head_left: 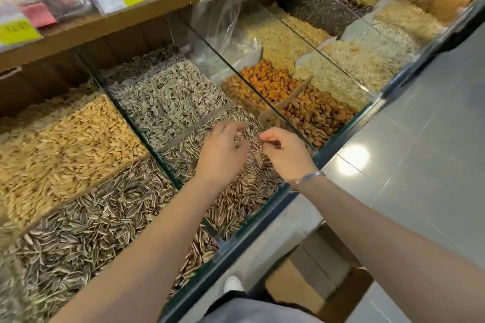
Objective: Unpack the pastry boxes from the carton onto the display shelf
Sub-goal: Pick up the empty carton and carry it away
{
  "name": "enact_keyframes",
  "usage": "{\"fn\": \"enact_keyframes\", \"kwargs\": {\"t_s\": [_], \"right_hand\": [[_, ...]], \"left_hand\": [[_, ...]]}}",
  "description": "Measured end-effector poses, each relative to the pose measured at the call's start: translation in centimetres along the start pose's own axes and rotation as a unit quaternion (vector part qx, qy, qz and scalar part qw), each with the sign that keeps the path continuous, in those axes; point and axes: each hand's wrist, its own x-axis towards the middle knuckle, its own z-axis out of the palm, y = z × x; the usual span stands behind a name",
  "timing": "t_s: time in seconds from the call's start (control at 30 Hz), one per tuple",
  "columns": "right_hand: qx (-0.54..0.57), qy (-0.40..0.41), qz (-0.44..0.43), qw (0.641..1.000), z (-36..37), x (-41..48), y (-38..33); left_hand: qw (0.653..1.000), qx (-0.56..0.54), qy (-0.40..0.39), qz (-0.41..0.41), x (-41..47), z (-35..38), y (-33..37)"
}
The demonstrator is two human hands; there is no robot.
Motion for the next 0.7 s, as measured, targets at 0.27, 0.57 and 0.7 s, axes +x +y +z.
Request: {"fn": "enact_keyframes", "kwargs": {"t_s": [0.27,0.57,0.7], "right_hand": [[0.023,0.123,0.085,0.988,-5.2,-2.7,5.9],[0.061,0.22,0.22,0.949,-14.9,-8.2,20.6],[0.093,0.224,0.332,0.911,-17.6,-10.3,31.2]], "left_hand": [[0.992,-0.011,-0.095,0.078,0.9,6.9,6.1],[0.966,-0.002,-0.194,0.173,1.5,22.1,16.8],[0.96,0.01,-0.251,0.123,1.2,31.8,20.3]]}}
